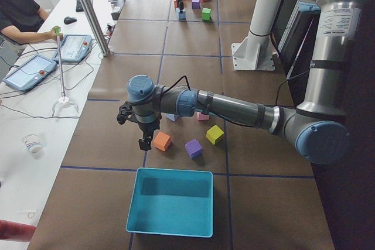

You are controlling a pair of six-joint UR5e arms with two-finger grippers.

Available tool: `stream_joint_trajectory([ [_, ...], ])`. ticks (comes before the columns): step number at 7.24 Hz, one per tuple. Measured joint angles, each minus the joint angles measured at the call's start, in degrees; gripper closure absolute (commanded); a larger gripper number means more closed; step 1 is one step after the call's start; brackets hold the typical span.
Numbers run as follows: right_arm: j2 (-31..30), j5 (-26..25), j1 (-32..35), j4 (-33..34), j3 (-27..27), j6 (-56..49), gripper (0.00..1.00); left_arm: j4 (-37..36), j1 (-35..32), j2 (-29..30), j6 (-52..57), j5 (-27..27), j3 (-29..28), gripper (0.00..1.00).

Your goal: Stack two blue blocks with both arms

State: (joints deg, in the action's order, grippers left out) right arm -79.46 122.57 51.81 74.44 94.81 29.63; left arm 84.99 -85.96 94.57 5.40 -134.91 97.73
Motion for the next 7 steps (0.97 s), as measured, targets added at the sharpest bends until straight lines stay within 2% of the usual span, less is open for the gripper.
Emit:
stream_joint_trajectory([
  [1, 0.01, -0.08, -0.51, -0.02, -0.56, -0.04, 0.02, 0.0, 0.0, 0.04, -0.01, 0.0, 0.0, 0.0],
  [2, 0.01, -0.14, -0.86, -0.06, -1.33, -0.12, 0.19, 0.0, 0.0, 0.07, 0.0, -0.02, 0.07, 0.0],
  [3, 0.03, -0.19, -1.16, -0.08, -1.95, -0.12, 0.57, 0.0, 0.0, 0.08, -0.02, -0.06, 0.18, 0.0],
  [4, 0.09, -0.22, -1.42, -0.08, -2.31, -0.06, 0.86, 0.0, 0.0, 0.09, -0.04, -0.07, 0.31, 0.0],
  [5, 0.16, -0.19, -1.6, -0.09, -2.55, -0.05, 0.99, 0.0, 0.0, 0.09, -0.04, -0.08, 0.47, 0.0],
  [7, 0.31, 0.02, -1.76, -0.07, -2.2, 0.01, 1.0, 0.0, 0.0, -0.01, 0.01, -0.09, 1.05, 0.0],
])
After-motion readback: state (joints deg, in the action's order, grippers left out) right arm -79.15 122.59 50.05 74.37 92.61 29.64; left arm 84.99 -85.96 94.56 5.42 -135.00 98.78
